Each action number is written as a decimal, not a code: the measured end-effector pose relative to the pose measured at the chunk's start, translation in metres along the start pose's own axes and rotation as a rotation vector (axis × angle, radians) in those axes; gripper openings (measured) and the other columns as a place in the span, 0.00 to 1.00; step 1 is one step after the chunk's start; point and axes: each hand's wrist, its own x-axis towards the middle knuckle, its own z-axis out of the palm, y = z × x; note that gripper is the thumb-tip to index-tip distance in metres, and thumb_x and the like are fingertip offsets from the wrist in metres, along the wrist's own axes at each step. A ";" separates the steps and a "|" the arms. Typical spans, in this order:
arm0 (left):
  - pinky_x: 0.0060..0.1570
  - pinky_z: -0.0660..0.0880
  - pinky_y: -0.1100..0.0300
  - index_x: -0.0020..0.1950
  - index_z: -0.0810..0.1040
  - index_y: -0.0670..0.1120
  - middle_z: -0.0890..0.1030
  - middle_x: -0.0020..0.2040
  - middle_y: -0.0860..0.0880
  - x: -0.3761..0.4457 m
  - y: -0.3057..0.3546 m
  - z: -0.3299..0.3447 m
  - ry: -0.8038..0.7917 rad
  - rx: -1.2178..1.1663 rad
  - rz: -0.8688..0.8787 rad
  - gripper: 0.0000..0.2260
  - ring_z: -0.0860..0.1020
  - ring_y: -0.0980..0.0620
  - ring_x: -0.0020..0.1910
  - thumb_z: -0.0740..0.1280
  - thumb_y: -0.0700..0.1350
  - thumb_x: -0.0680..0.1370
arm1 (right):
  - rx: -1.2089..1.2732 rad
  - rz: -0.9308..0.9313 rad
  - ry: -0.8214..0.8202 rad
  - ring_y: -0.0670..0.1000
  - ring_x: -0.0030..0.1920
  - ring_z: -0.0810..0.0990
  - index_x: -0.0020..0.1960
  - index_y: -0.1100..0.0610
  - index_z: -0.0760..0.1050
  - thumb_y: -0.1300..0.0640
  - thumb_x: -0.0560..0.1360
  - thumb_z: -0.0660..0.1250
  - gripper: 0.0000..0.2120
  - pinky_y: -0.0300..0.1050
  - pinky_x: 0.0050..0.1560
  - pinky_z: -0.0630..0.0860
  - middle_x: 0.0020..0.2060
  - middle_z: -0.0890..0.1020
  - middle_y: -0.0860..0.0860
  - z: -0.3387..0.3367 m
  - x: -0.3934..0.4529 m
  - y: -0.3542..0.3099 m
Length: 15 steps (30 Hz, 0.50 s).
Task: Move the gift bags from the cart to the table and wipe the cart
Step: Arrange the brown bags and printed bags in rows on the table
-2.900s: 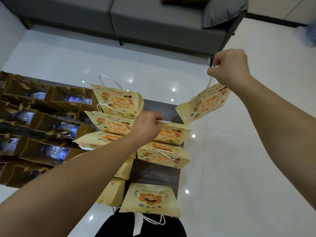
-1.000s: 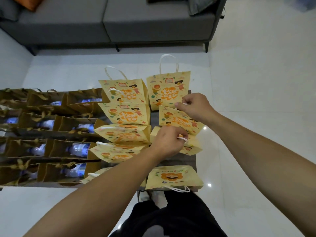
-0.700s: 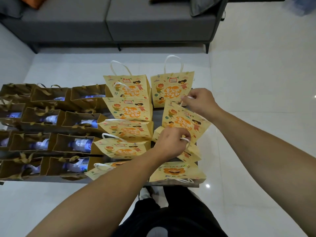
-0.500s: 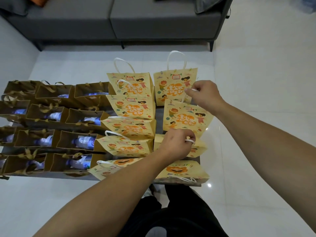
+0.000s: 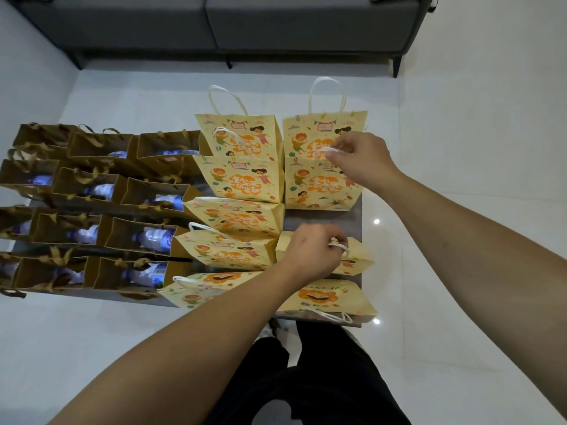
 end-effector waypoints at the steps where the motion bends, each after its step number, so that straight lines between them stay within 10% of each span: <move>1: 0.51 0.78 0.52 0.51 0.85 0.54 0.83 0.48 0.52 0.000 0.000 0.000 0.008 -0.012 -0.018 0.09 0.78 0.51 0.48 0.67 0.43 0.77 | 0.022 0.004 0.037 0.53 0.56 0.81 0.60 0.53 0.81 0.48 0.76 0.72 0.15 0.55 0.54 0.81 0.54 0.82 0.50 -0.002 -0.006 0.003; 6: 0.48 0.76 0.56 0.52 0.85 0.54 0.83 0.48 0.54 0.002 -0.007 -0.004 0.021 -0.022 -0.034 0.08 0.78 0.54 0.49 0.68 0.44 0.77 | 0.048 -0.045 0.372 0.48 0.37 0.78 0.39 0.56 0.78 0.50 0.78 0.69 0.12 0.49 0.41 0.76 0.35 0.81 0.51 -0.005 -0.090 0.031; 12: 0.45 0.75 0.57 0.44 0.84 0.53 0.82 0.41 0.55 0.002 -0.009 -0.004 0.076 -0.034 -0.024 0.05 0.79 0.53 0.43 0.70 0.45 0.76 | -0.025 -0.065 -0.425 0.44 0.46 0.80 0.50 0.49 0.82 0.28 0.69 0.64 0.27 0.45 0.48 0.77 0.45 0.84 0.44 0.045 -0.208 0.045; 15: 0.40 0.75 0.59 0.45 0.83 0.54 0.81 0.39 0.56 -0.001 -0.003 -0.006 0.041 -0.015 0.011 0.04 0.79 0.56 0.40 0.70 0.46 0.77 | -0.182 -0.020 -0.563 0.51 0.40 0.77 0.42 0.55 0.80 0.33 0.69 0.72 0.24 0.48 0.41 0.73 0.37 0.80 0.50 0.066 -0.235 0.047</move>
